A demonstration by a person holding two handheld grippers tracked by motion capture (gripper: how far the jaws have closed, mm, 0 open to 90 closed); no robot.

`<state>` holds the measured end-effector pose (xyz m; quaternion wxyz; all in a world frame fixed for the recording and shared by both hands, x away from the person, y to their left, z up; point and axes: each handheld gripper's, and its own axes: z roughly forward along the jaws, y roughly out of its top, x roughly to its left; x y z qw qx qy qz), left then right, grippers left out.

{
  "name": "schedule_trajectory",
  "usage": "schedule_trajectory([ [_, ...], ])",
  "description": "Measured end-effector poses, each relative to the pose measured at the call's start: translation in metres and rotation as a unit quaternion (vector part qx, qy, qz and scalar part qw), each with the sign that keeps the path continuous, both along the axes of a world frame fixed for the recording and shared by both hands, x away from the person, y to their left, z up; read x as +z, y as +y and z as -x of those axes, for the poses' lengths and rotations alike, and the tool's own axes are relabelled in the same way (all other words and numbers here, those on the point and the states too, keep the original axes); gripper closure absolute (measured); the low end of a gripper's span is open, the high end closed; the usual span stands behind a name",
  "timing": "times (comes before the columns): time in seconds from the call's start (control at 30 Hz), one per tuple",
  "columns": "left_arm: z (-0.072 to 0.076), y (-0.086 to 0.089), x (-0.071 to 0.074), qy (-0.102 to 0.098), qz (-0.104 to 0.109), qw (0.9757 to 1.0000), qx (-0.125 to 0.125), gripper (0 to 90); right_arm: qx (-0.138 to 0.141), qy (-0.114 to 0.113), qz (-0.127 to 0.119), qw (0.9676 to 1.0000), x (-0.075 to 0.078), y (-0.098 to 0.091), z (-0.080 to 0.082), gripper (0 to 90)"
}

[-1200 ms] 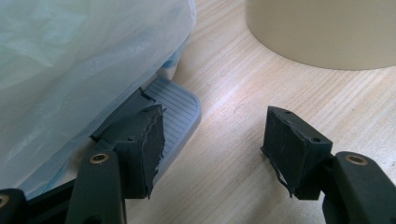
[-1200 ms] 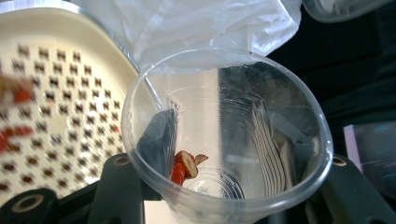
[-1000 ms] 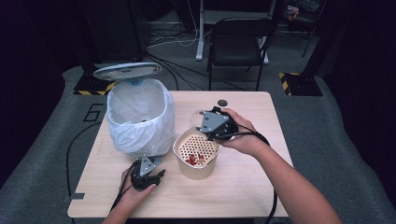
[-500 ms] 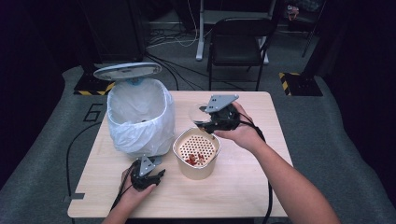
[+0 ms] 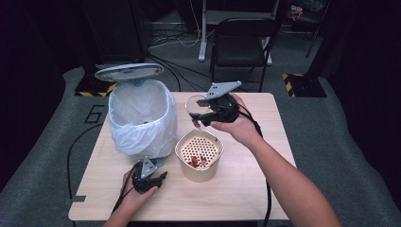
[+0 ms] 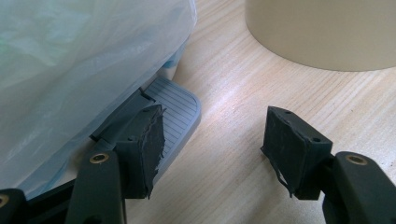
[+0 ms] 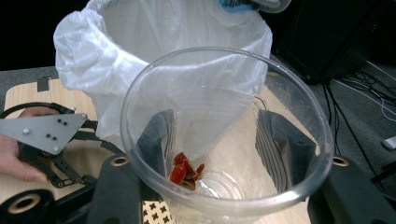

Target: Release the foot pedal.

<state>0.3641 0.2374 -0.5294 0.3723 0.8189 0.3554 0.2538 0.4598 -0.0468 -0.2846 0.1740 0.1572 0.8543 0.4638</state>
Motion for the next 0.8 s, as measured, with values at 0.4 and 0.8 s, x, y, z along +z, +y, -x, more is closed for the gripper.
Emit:
schedule_trajectory([
  [0.4,-0.002,0.001,0.000,-0.016,-0.008,0.9998,-0.006,38.1,0.002,0.014,-0.023,0.9996,0.035,0.024,0.001,47.0],
  [0.8,-0.002,0.001,0.000,-0.016,-0.007,0.9998,-0.006,38.1,0.011,0.021,-0.033,0.9992,0.049,0.050,-0.013,47.0],
])
